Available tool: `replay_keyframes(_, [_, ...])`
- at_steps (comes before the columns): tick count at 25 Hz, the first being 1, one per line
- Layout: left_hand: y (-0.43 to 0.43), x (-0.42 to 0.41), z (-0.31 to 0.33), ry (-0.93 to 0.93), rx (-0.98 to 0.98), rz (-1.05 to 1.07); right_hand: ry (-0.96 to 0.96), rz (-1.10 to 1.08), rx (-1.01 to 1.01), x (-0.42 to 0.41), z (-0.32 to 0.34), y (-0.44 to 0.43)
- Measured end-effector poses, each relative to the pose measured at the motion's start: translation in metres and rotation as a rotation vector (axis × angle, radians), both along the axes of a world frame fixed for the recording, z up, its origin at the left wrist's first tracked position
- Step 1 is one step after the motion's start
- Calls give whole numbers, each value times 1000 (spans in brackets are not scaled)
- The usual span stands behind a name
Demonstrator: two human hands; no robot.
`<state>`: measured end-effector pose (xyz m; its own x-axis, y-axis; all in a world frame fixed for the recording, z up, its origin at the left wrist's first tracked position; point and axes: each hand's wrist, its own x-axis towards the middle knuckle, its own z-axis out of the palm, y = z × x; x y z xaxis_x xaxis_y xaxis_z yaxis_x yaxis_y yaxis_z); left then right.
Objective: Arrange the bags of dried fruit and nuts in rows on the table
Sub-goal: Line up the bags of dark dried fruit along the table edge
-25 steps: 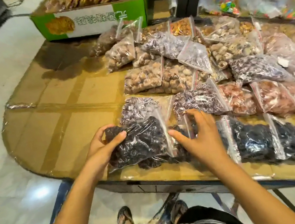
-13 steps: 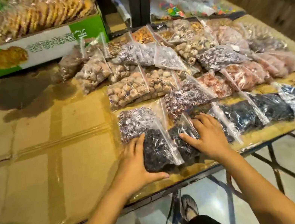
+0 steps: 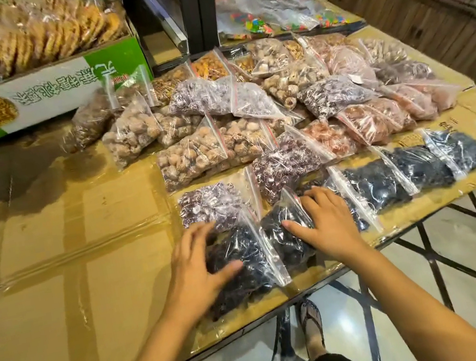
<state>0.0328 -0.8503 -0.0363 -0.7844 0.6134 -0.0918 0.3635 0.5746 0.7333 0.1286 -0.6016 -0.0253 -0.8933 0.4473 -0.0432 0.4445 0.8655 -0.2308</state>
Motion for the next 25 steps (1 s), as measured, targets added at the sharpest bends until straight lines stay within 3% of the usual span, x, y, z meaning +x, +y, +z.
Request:
replay_keyframes(3, [21,-38,13,105,3,132,-4,35,12,-1,-1,3])
replay_keyframes(6, [51,-84,21,84,-106,53,18,90,-41,-7,7,14])
replay_keyframes(9, [80,-102,23,12,-234,-41,152,81,-124,-21,24,43])
replay_keyframes(11, [98,-104,28,63,-245,-8,231,83,-93,-37,34,68])
replay_keyframes(16, [146,-114,56,268,-121,182,105,49,-161,-103,41,136])
replay_keyframes(19, [178,-142,64,352,-175,220,88,101,-191,-148,48,160])
replay_keyframes(25, [220,-228,49,350,-281,228,-1,-14,-560,-226,42,170])
